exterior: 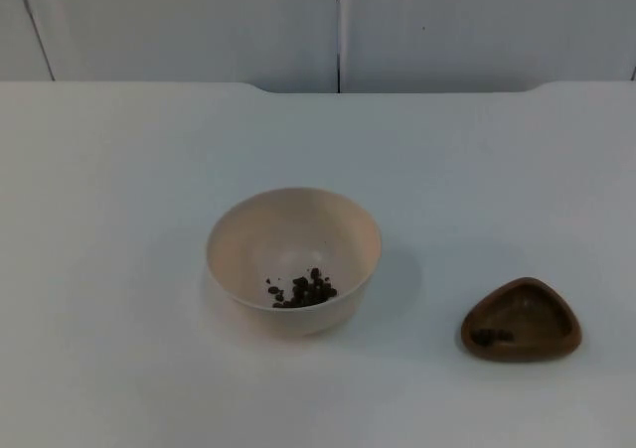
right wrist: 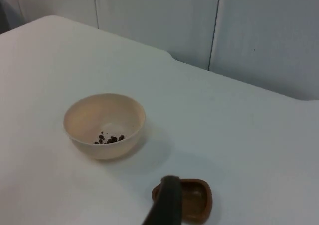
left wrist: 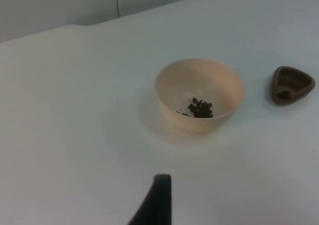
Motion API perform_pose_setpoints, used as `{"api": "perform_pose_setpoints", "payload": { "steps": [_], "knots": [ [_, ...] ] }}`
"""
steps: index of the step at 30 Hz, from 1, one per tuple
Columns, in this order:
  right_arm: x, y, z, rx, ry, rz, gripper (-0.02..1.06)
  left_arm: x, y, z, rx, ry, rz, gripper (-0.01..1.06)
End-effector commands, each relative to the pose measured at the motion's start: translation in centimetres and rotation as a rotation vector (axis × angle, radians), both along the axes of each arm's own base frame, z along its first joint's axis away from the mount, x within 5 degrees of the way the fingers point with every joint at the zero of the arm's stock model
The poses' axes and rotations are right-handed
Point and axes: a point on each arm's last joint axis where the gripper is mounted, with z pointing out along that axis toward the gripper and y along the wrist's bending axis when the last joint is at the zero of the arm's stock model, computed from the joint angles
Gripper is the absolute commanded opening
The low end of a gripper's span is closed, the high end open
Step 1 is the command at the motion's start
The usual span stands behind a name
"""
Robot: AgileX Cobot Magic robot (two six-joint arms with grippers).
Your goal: Pick up the bowl with the left hand and pour the coffee beans from the cup into the bowl with the right hand.
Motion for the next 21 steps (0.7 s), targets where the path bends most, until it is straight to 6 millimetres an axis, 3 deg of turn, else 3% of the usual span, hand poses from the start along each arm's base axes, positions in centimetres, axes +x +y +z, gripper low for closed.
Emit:
{"api": "perform_pose_setpoints", "payload": {
  "steps": [1,21],
  "knots": [
    [-0.02,0.14,-0.11,-0.005,-0.011,0.018,0.73,0.02,-0.03,-0.51,0.016,0.019,-0.009,0.85],
    [-0.21,0.26,-0.4,-0.009,0.026,0.038,0.73,-0.09,-0.29,-0.73,0.034,0.021,-0.05,0.85]
  ]
}}
